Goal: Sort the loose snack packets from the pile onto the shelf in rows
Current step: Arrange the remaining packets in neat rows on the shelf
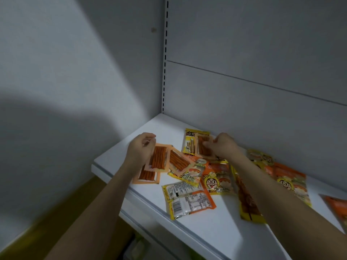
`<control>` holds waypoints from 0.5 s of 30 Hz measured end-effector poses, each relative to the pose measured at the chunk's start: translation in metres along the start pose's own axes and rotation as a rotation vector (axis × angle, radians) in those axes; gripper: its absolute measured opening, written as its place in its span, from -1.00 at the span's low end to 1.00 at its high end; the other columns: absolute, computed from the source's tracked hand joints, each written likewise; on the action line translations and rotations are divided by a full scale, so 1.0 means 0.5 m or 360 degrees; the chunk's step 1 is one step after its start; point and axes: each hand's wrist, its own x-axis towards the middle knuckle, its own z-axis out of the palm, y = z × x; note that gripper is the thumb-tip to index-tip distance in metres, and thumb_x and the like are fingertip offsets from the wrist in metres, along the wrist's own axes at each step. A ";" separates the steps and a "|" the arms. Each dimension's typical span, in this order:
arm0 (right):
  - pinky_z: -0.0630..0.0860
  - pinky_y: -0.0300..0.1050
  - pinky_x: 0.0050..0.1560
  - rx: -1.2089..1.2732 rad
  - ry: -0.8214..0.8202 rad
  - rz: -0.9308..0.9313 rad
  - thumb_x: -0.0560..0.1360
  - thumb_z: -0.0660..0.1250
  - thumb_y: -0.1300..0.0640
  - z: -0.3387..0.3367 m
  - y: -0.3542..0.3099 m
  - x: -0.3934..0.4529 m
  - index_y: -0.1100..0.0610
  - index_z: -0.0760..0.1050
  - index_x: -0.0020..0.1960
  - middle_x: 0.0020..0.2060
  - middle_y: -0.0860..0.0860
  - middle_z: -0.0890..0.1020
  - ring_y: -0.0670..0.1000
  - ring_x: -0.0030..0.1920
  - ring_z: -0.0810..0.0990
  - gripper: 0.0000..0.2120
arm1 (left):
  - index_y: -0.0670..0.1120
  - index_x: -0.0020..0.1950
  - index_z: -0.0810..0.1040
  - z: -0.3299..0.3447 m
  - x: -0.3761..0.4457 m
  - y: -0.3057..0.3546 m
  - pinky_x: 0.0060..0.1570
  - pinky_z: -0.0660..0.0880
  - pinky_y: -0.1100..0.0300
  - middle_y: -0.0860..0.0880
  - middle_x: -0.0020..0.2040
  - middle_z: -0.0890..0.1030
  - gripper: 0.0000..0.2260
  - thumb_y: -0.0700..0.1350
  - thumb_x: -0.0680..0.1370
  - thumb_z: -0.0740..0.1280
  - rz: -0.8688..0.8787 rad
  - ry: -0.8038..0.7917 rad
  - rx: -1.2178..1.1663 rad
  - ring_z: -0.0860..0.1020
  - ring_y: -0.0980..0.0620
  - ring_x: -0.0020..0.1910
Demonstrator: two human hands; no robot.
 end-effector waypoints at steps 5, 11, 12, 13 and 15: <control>0.45 -0.12 -0.31 0.0013 -0.0144 -0.0020 0.50 0.46 0.11 0.003 -0.016 -0.016 0.17 0.37 -0.33 -0.33 0.07 0.53 0.08 -0.19 0.56 -0.65 | -0.08 0.16 0.61 -0.016 -0.012 0.004 0.05 0.50 0.33 0.03 0.08 0.64 -0.84 -0.16 0.67 0.25 -0.0100 0.0204 -0.0196 0.58 0.21 0.04; 0.47 -0.18 -0.35 0.0602 -0.0072 -0.0241 0.56 0.37 0.23 -0.036 -0.050 -0.028 0.24 0.57 -0.17 -0.38 0.05 0.54 0.00 -0.35 0.51 -0.86 | -0.12 0.12 0.61 -0.062 -0.038 0.042 0.00 0.51 0.32 0.00 0.02 0.63 -0.84 -0.20 0.65 0.25 0.0010 0.0390 -0.0088 0.57 0.11 -0.03; 0.42 -0.22 -0.38 0.0762 -0.0112 -0.0306 0.58 0.33 0.25 -0.039 -0.070 -0.045 0.23 0.54 -0.19 -0.39 0.04 0.51 -0.02 -0.37 0.47 -0.83 | -0.09 0.11 0.59 -0.063 -0.046 0.057 0.02 0.55 0.22 0.00 0.02 0.63 -0.86 -0.16 0.65 0.25 -0.0048 0.0325 -0.0151 0.58 0.11 -0.04; 0.40 -0.23 -0.37 0.0930 -0.0185 -0.0364 0.61 0.29 0.25 -0.036 -0.091 -0.062 0.21 0.51 -0.20 -0.37 0.05 0.50 -0.02 -0.36 0.45 -0.80 | -0.06 0.11 0.57 -0.062 -0.054 0.075 0.02 0.57 0.16 -0.02 0.03 0.63 -0.88 -0.12 0.67 0.24 -0.0130 0.0247 -0.0253 0.59 0.09 -0.05; 0.42 -0.20 -0.33 0.1104 -0.0363 -0.0444 0.63 0.26 0.22 -0.020 -0.134 -0.102 0.19 0.52 -0.17 -0.32 0.07 0.53 -0.01 -0.32 0.48 -0.79 | -0.03 0.12 0.51 -0.056 -0.069 0.106 -0.06 0.61 0.17 -0.06 0.06 0.62 -0.85 0.01 0.68 0.22 -0.0290 0.0094 -0.0498 0.63 0.05 -0.09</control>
